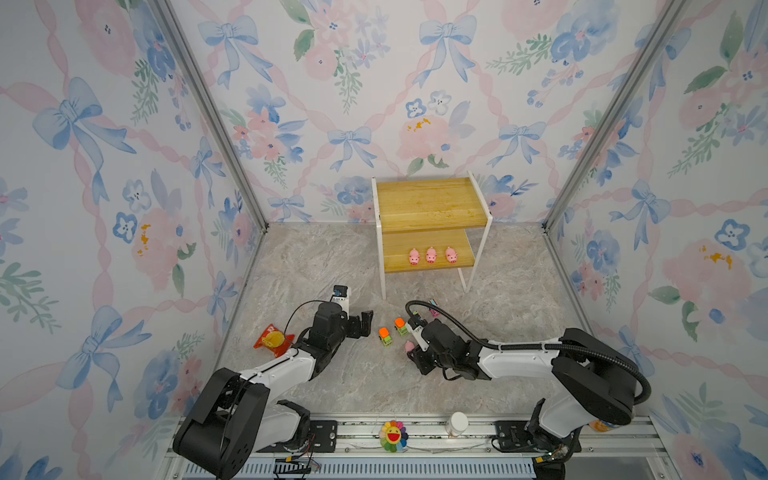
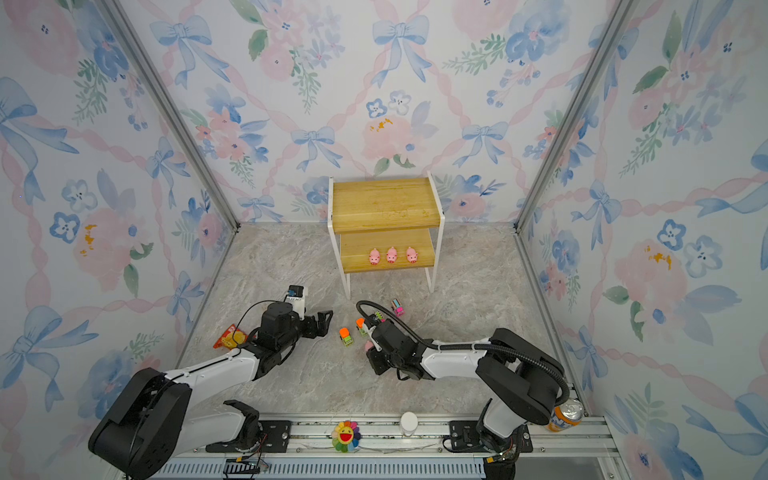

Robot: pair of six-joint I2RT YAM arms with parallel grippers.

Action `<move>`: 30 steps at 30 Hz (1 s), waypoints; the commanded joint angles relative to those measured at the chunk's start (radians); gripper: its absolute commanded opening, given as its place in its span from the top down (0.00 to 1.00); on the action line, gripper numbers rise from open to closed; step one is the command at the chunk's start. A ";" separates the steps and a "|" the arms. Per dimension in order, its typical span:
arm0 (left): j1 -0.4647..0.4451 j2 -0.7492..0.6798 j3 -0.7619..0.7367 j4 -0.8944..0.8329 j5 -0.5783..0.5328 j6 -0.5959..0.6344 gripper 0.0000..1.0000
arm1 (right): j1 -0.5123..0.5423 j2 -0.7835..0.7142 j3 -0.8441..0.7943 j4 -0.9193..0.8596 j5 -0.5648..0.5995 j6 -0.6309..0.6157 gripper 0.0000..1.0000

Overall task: Place and organize the plastic toys onto the shelf
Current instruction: 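Lift the pig with the right gripper and carry it to the lower shelf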

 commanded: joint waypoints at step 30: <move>0.005 -0.007 0.022 -0.026 0.022 0.017 0.02 | -0.081 -0.286 0.172 -0.048 0.051 -0.176 0.73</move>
